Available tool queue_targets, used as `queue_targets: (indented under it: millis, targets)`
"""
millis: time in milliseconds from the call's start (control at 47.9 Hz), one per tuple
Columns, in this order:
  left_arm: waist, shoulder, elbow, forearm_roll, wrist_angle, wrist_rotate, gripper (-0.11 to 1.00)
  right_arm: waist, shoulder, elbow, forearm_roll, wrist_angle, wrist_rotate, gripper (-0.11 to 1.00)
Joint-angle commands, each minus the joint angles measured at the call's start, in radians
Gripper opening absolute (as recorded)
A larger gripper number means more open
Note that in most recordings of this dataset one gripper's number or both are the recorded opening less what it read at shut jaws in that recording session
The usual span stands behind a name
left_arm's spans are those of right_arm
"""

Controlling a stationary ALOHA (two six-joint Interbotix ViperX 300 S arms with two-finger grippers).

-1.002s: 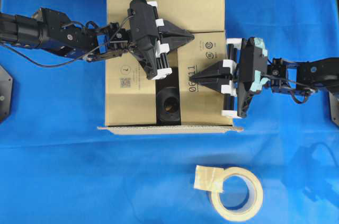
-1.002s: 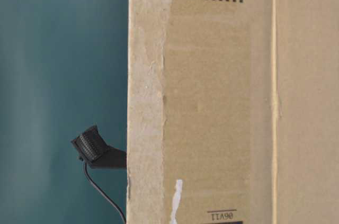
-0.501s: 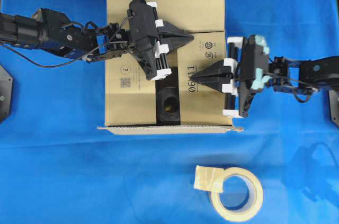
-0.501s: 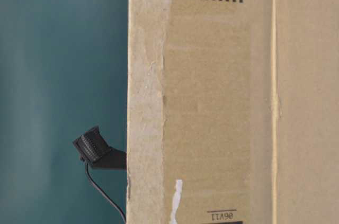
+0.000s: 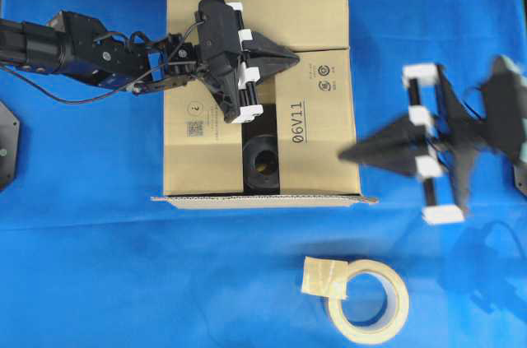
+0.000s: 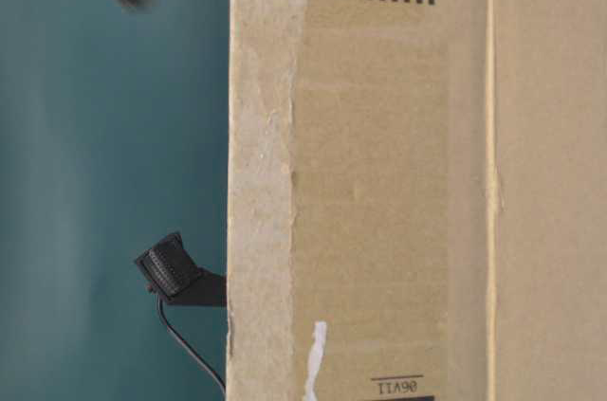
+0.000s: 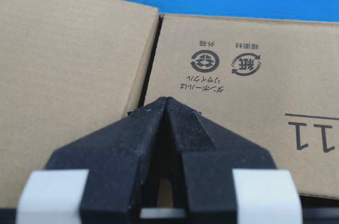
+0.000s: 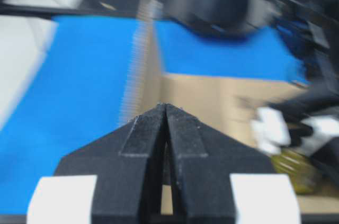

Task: Close the cardboard box.
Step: 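Swing the right gripper to the front flap and fold it up and over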

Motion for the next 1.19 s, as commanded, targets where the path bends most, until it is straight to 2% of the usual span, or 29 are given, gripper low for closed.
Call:
queue_targets:
  millis: [0,125,251,418,626,752,1023,1169]
  targets:
    - [0.005,-0.014,-0.002,0.000,-0.002,0.002,0.00,0.081,-0.031,0.003,-0.003,-0.018,-0.006,0.00]
    - [0.005,-0.014,-0.002,0.000,-0.002,0.002,0.00,0.152,-0.005,0.021,-0.005,-0.020,-0.009,0.00]
    - [0.005,-0.014,-0.002,0.002,-0.002,0.002,0.00,0.184,0.061,0.051,0.002,-0.038,-0.008,0.00]
    - [0.006,-0.014,-0.002,0.002,-0.002,0.000,0.00,0.183,0.129,0.072,0.003,-0.092,-0.002,0.00]
    - [0.005,-0.015,0.000,0.000,-0.002,-0.002,0.00,0.169,0.123,0.078,0.002,-0.107,-0.002,0.00]
    - [0.006,-0.015,-0.002,0.000,-0.002,-0.003,0.00,0.130,0.103,0.087,0.002,-0.109,-0.002,0.00]
    - [0.005,-0.015,0.000,0.000,0.005,-0.008,0.00,-0.041,0.080,0.106,0.003,-0.052,0.002,0.00]
    - [0.005,-0.015,0.000,0.000,0.006,-0.008,0.00,-0.132,0.127,0.106,0.041,0.008,0.003,0.00]
